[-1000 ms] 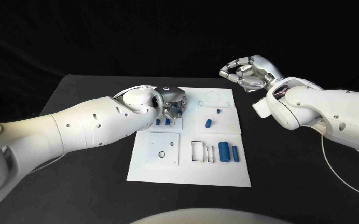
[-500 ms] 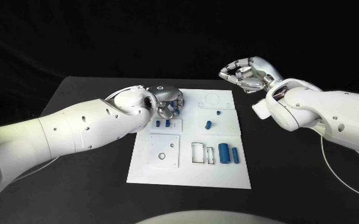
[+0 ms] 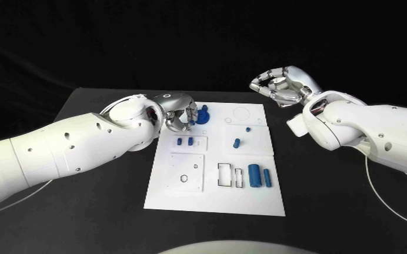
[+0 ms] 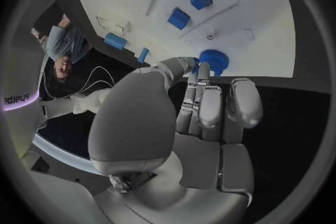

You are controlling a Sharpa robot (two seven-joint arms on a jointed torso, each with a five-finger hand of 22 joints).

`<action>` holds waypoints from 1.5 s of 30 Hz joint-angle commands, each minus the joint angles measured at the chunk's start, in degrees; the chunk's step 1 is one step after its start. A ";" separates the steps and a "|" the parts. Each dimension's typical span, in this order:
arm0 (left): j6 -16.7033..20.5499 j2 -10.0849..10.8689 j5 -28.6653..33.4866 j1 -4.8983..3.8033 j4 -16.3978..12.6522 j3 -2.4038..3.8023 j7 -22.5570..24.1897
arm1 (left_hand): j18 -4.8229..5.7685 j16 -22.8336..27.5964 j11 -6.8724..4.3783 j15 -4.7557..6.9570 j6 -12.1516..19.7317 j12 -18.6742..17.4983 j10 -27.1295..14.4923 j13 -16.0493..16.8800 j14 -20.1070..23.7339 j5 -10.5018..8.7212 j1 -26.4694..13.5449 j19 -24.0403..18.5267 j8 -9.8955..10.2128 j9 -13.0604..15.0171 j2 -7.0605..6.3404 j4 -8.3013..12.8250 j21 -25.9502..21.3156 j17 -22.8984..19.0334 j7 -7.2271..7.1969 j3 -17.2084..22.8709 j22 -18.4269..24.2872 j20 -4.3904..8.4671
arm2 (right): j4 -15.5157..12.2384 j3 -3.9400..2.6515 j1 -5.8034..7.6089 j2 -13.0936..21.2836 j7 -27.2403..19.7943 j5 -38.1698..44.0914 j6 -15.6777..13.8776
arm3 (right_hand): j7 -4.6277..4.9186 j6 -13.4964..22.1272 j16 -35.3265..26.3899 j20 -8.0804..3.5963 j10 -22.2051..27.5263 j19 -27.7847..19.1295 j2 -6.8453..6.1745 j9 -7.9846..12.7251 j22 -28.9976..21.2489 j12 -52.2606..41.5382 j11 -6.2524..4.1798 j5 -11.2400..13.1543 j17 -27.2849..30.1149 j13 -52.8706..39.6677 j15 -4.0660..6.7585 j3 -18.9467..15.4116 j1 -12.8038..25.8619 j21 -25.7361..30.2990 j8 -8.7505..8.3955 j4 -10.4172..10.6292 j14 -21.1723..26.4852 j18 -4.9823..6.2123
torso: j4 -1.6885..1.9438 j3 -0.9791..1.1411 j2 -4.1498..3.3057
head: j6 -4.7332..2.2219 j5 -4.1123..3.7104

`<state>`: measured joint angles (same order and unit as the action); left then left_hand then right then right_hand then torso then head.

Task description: Assemble the parts on the task board

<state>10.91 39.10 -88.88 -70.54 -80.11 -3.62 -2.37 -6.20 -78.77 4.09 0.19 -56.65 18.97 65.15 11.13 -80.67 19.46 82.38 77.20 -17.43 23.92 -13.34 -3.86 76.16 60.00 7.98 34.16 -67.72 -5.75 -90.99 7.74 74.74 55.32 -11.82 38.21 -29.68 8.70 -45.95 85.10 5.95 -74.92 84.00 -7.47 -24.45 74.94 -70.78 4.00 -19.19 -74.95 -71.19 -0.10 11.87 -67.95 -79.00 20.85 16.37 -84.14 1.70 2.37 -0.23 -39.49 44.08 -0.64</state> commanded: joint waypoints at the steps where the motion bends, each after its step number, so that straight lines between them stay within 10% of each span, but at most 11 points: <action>1: -2.37 0.52 1.87 -0.07 0.00 0.08 0.04 | 1.04 -0.12 -0.14 0.06 -0.45 -0.62 0.51 -0.14 -0.34 -0.16 -0.67 0.29 0.29 -0.14 -0.10 0.02 0.26 -0.22 -0.05 -0.18 0.00 0.10 | -0.01 0.00 -0.08 0.02 -0.55 0.20 0.26 | -0.02 0.31 -0.30 -0.25 0.18 -0.08 -0.02 0.08 8.21 0.00 -0.10 -0.34 -4.46 -0.06 0.43 0.01 -0.29 0.25 0.21 -0.11 -3.36 1.09 | -0.06 -0.03 -0.07 | 0.00 0.13; 45: -5.79 -2.25 2.67 0.45 5.24 -1.14 0.59 | 1.00 0.07 -0.09 0.00 -0.41 -1.36 0.69 -0.29 -0.16 -0.15 -1.15 0.14 0.67 -0.25 -0.17 -0.14 0.13 -0.71 -0.01 -0.31 0.16 0.12 | -0.01 0.00 -0.25 -0.31 -0.60 0.20 0.30 | -0.03 0.26 -0.32 -0.26 0.18 -0.09 0.01 0.09 8.20 0.02 -0.11 -0.37 -4.42 -0.03 0.44 0.00 -0.38 0.28 0.27 -0.10 -3.35 1.09 | -0.22 0.06 -0.12 | 0.52 0.85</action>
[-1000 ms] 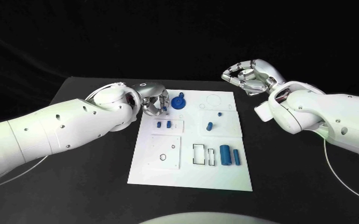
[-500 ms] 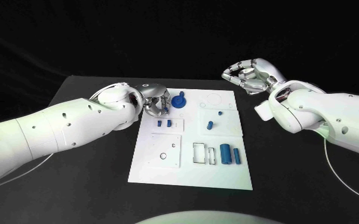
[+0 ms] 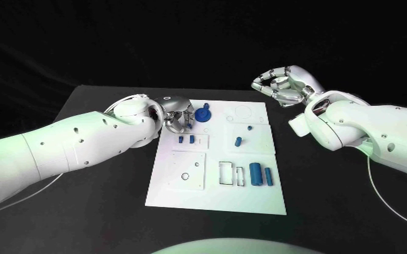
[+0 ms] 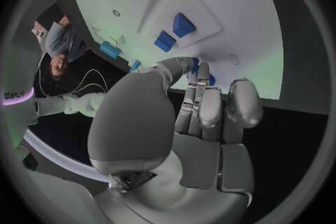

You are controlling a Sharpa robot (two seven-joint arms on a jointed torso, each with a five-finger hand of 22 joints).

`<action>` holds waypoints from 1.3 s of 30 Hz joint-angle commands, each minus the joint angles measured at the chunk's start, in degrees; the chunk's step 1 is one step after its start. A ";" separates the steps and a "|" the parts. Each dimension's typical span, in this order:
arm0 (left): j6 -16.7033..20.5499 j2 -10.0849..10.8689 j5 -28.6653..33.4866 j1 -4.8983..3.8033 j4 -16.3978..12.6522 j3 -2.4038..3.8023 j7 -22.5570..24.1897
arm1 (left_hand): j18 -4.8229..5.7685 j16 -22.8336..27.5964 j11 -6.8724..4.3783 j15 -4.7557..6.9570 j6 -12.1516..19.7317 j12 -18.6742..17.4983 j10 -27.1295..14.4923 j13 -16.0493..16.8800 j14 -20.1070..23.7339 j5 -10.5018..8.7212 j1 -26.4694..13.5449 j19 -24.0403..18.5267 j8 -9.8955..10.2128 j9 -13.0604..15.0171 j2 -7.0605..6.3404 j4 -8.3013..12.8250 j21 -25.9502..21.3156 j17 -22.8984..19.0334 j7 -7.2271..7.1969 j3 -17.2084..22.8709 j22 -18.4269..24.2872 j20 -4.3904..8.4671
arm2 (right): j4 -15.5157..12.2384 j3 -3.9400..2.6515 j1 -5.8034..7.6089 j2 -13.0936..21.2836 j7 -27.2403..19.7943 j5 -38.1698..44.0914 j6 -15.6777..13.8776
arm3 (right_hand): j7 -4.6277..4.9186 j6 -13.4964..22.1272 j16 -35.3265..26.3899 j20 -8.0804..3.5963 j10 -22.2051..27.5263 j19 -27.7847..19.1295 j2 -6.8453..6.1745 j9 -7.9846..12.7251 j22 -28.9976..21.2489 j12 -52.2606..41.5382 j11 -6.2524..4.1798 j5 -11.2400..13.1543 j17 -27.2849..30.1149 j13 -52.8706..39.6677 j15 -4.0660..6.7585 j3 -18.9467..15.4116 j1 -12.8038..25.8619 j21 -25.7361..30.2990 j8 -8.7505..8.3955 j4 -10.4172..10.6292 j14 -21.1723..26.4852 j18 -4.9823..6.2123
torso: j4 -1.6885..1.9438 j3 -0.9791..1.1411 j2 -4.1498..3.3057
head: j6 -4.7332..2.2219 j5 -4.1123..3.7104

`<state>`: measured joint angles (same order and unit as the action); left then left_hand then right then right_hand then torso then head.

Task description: Assemble the parts on the task board

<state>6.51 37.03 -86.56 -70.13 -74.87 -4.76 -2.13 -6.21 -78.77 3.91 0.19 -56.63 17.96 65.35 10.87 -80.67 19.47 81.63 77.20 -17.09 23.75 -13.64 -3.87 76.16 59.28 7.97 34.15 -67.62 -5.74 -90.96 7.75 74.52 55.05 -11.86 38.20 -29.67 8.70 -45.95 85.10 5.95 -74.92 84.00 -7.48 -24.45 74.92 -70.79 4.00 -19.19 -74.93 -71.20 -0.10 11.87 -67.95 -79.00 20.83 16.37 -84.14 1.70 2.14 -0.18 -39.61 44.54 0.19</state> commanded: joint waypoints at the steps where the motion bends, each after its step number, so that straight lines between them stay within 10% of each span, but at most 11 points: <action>1: -1.43 -0.22 0.35 0.04 0.05 -0.01 0.32 | 1.01 0.08 0.08 0.00 -0.43 -0.37 0.48 -0.03 -0.16 -0.17 -0.42 0.15 0.33 -0.08 0.13 -0.13 0.13 -0.02 0.00 -0.30 0.06 0.11 | -0.04 0.00 -0.03 -0.05 -0.56 0.21 0.30 | -0.03 0.26 -0.32 -0.26 0.18 -0.09 0.01 0.09 8.22 0.02 -0.11 -0.38 -4.44 -0.03 0.44 0.00 -0.38 0.28 0.29 -0.10 -3.35 1.09 | 0.04 0.02 0.00 | 0.06 0.00; 19: -2.46 -0.58 0.32 0.07 0.30 -0.07 -0.17 | 0.95 0.30 0.22 -0.09 -0.14 -1.08 0.32 -0.18 0.11 -0.25 -0.73 -0.09 0.75 -0.22 -0.07 -0.17 -0.09 -0.50 0.08 -0.46 0.36 0.08 | -0.05 -0.01 -0.03 -0.01 -0.54 0.21 0.29 | -0.04 0.26 -0.33 -0.28 0.16 -0.07 0.06 0.14 8.23 0.02 -0.13 -0.41 -4.46 0.01 0.46 -0.04 -0.56 0.29 0.36 -0.07 -3.35 1.09 | 0.06 0.01 0.02 | 0.07 -0.07; 39: -1.17 -0.23 -0.36 0.09 0.13 -0.08 -1.73 | 0.46 0.74 2.14 -1.73 6.61 -6.37 -2.34 -1.73 1.46 0.15 -2.66 -1.73 6.34 -2.55 -2.64 -0.79 -1.81 -2.53 1.99 -0.96 2.63 -1.03 | 0.19 -0.01 -0.07 0.04 -0.49 0.29 0.34 | -0.04 0.28 -0.40 -0.28 0.31 -0.17 0.05 0.16 8.12 0.22 -0.13 -0.40 -4.33 0.21 0.46 -0.07 -0.62 0.48 0.37 -0.07 -3.32 1.14 | 0.06 -0.01 0.03 | -0.08 -0.10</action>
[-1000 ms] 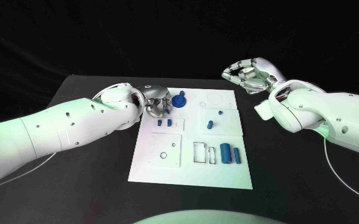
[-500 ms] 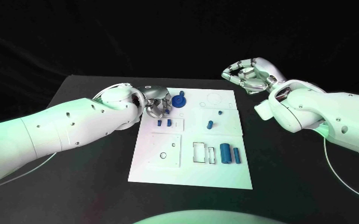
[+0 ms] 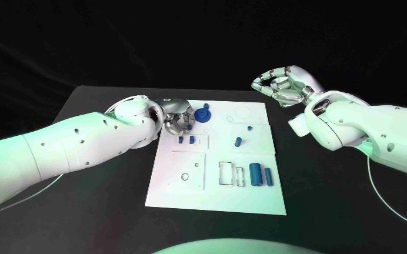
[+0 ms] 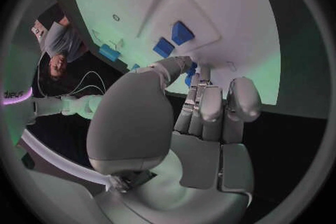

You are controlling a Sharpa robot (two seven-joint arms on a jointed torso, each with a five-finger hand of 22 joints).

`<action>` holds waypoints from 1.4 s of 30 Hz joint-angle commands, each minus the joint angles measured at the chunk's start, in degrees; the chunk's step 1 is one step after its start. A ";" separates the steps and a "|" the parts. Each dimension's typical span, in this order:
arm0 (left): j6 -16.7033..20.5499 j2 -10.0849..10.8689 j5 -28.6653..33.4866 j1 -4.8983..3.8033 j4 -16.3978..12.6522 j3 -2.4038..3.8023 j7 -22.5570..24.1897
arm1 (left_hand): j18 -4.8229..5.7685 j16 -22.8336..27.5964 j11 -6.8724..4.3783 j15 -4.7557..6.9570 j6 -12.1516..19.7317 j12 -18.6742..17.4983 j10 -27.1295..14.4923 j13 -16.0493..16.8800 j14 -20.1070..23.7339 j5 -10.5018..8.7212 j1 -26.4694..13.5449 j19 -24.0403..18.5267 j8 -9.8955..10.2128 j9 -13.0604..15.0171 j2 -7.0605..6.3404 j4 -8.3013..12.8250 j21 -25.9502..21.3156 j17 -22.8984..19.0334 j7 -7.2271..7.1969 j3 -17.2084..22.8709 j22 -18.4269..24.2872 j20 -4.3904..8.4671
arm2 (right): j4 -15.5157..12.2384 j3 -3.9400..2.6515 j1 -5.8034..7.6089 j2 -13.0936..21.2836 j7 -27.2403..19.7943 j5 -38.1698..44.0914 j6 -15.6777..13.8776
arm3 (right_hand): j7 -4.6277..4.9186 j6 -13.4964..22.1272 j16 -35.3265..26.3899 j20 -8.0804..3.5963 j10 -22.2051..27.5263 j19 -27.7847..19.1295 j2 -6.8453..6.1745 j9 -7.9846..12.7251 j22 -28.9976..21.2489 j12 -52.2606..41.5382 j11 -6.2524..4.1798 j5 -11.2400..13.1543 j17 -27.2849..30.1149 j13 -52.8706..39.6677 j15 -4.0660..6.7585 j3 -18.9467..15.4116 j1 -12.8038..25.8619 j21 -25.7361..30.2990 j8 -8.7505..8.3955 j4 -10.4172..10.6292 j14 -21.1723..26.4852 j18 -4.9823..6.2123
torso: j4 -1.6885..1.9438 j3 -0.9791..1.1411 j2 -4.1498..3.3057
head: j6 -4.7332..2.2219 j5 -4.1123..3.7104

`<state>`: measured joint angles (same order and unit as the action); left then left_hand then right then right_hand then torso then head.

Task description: Assemble the parts on the task board

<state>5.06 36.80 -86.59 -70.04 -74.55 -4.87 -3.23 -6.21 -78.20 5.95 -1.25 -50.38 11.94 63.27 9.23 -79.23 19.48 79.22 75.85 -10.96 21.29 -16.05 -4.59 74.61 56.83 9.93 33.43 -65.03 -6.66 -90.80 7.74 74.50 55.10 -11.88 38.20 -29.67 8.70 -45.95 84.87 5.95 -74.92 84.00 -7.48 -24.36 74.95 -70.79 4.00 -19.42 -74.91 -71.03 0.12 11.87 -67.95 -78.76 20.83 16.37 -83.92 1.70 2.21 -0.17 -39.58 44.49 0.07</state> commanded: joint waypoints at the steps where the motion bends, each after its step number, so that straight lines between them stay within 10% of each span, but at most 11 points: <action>1: 0.33 0.02 -0.35 0.01 -0.20 0.03 -0.66 | 0.46 0.18 0.10 -0.29 0.36 -0.35 -0.26 -0.09 0.02 0.14 -0.25 -0.38 0.21 -0.08 -0.23 -0.06 -0.27 -0.08 0.02 -0.24 0.04 -0.11 | 0.04 0.00 -0.05 -0.02 -0.44 0.31 0.36 | -0.04 0.28 -0.18 -0.28 0.31 -0.17 0.05 0.07 8.10 0.22 -0.13 -0.17 -4.35 0.05 0.25 -0.07 -0.62 0.24 0.37 -0.07 -3.54 1.13 | -0.02 -0.02 0.01 | -0.03 0.03; 8: 0.64 0.54 -0.57 0.02 -0.46 0.11 -1.07 | 0.38 0.23 0.19 -0.37 0.61 -0.95 -0.75 -0.26 0.18 0.20 -0.40 -0.58 0.50 -0.21 -0.29 -0.14 -0.51 -0.41 0.05 -0.41 0.39 -0.23 | 0.46 0.01 -0.10 -0.01 0.33 1.34 0.76 | -0.04 0.34 -0.24 -0.29 0.76 -0.27 0.01 0.11 7.98 0.77 -0.13 -0.16 -4.24 0.58 0.25 -0.08 -0.78 0.45 0.38 -0.12 -3.51 1.18 | -0.04 -0.03 0.01 | -0.11 -0.01; 14: 1.96 2.26 -0.35 0.01 -1.15 0.45 -1.07 | -0.32 1.63 0.71 -0.77 1.28 -2.66 -2.60 -0.81 1.75 0.31 -0.73 -2.53 1.21 -0.51 -0.20 -0.39 -2.75 -4.00 0.41 -1.00 3.59 -0.57 | 1.97 0.01 -0.22 -0.04 3.57 6.95 3.94 | 0.11 0.33 -5.18 -0.52 17.62 -5.37 0.04 0.85 2.04 27.23 -0.22 5.37 3.14 23.42 0.43 3.59 -8.47 10.71 0.70 -2.37 -1.14 3.38 | 0.00 -0.05 0.06 | -0.30 -0.27; 22: 6.82 5.42 4.03 -0.16 -2.56 1.16 0.93 | -2.40 8.37 1.50 -1.41 0.45 -3.98 -4.51 -1.72 8.07 0.28 -0.18 -8.80 1.45 -0.72 0.68 -1.22 -10.53 -17.39 1.05 -0.72 13.78 -1.11 | 3.49 0.01 -0.86 -0.29 8.62 22.11 10.58 | 0.98 -3.00 -6.55 0.07 17.71 -3.72 -4.44 3.10 2.44 49.18 1.03 8.21 4.56 42.46 -0.55 14.98 -13.80 10.11 -1.27 -4.87 -1.60 2.99 | 0.03 -0.04 0.06 | -0.61 -0.99; 34: 14.98 10.47 60.61 -0.47 -5.62 1.36 18.77 | -4.38 16.84 0.40 -0.70 -2.19 1.88 0.07 -0.06 15.97 -0.06 0.06 -17.05 0.07 -0.20 1.75 -2.16 -23.10 -27.50 0.45 -2.30 26.92 -0.57 | 2.90 0.01 -2.54 -1.94 17.58 53.43 13.73 | 0.25 -6.63 -5.99 0.11 12.63 -1.99 -7.36 4.57 4.69 57.91 1.01 9.71 4.02 52.76 -0.47 19.50 -11.64 6.99 -3.09 -7.84 -2.01 2.32 | -0.10 -0.13 -0.04 | -1.43 -3.55; 42: 10.82 12.76 76.64 -0.41 -9.20 1.35 27.23 | -4.38 16.94 -0.38 -0.20 -3.47 5.84 0.93 1.77 16.54 -0.08 -0.12 -16.77 -1.34 0.38 2.92 -2.30 -25.09 -28.27 -0.20 -5.11 28.27 -0.23 | 3.03 0.05 -4.05 -4.04 20.88 61.15 13.49 | 0.37 -6.44 -6.00 0.18 13.10 -2.15 -8.09 4.99 4.64 59.51 1.29 9.82 4.09 54.55 -0.75 19.53 -10.58 7.32 -3.90 -7.99 -2.02 2.38 | -0.06 -0.20 -0.06 | -1.49 -4.30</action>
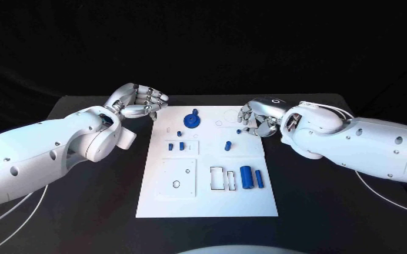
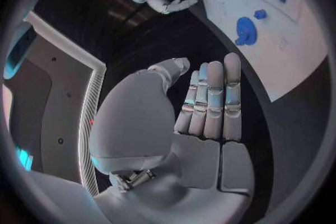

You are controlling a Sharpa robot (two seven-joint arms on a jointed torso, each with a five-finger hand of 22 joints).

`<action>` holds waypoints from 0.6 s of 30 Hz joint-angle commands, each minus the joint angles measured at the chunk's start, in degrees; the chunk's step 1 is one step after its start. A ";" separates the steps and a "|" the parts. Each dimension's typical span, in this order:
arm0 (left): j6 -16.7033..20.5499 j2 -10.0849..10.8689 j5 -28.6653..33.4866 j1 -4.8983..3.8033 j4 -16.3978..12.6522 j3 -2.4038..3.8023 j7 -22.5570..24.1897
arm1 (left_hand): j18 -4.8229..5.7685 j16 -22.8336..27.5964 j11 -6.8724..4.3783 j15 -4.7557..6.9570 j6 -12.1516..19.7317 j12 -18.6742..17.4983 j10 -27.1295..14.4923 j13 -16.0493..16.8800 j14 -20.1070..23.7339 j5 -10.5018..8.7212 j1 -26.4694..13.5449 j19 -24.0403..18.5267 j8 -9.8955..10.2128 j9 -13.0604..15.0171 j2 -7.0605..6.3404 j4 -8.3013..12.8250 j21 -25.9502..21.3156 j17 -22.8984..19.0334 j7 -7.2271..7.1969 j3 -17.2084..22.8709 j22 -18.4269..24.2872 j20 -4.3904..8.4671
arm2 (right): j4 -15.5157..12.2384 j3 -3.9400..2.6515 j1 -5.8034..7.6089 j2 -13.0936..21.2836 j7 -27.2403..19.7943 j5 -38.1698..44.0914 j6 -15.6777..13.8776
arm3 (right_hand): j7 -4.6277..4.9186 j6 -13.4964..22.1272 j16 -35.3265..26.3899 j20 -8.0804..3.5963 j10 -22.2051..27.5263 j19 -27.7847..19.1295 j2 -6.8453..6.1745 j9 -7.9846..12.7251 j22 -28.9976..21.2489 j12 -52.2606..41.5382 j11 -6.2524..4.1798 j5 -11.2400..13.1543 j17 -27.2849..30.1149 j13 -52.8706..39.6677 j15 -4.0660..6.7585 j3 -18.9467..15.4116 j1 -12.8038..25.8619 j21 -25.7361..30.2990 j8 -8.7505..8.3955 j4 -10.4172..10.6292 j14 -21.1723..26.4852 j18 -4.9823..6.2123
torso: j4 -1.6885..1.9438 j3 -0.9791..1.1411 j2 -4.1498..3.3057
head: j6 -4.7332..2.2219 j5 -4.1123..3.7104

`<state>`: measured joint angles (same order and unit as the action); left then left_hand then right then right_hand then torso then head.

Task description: Assemble the parts on the task board

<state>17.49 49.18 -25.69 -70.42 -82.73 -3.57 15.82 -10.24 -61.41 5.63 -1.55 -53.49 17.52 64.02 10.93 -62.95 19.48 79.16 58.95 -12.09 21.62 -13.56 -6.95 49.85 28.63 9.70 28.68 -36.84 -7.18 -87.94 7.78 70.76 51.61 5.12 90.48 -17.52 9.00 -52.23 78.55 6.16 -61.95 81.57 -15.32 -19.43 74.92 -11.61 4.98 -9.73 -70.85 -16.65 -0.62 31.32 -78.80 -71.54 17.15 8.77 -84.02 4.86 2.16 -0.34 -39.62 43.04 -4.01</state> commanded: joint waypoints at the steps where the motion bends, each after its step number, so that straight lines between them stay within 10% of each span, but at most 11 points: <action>1: -1.92 0.59 16.63 -0.03 -1.44 0.04 8.74 | -0.35 0.14 -0.07 0.11 -0.32 0.34 0.08 0.12 0.29 -0.06 0.02 0.15 -0.22 0.05 0.47 0.10 -0.39 -0.10 0.04 -0.41 0.12 0.30 | 0.33 0.01 -0.48 -0.86 4.19 9.47 1.05 | 0.09 -0.15 0.44 -0.04 0.16 0.32 -0.25 0.08 4.74 0.39 0.31 0.12 -0.16 0.23 -0.03 0.10 0.29 -0.02 -0.26 -0.41 -1.96 -0.80 | 0.09 -0.03 -0.02 | -0.03 -0.32; 18: -2.88 2.14 20.50 -0.04 -3.30 0.04 10.22 | -0.34 -0.10 0.01 0.15 0.02 1.15 -0.74 0.48 0.32 0.09 1.08 0.66 -0.34 0.06 1.13 0.69 -0.70 -0.28 0.22 -0.62 0.38 0.43 | 1.80 0.10 -1.58 -3.73 5.04 12.05 2.12 | 0.09 -1.57 1.87 -0.01 -1.65 2.00 0.42 0.26 6.98 0.86 0.23 0.96 -2.02 1.95 -0.02 1.46 0.09 -3.70 -0.43 -1.42 -2.58 -1.57 | 0.07 0.08 -0.08 | 0.62 -0.09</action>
<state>15.75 51.21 -7.27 -70.39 -85.78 -3.58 24.48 -10.23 -61.41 5.62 -1.55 -53.47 18.35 63.57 11.35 -62.95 19.48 79.93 59.38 -12.11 21.61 -12.79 -6.40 49.49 28.43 9.71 28.13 -36.51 -6.75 -86.28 7.86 69.29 47.98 9.33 100.53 -17.13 9.10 -53.51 80.11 6.17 -63.31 83.25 -15.32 -19.20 74.90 -10.95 5.20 -8.98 -72.80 -14.78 -0.62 32.66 -78.80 -75.05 16.71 7.43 -84.03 3.93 2.27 -0.32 -39.68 43.52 -4.18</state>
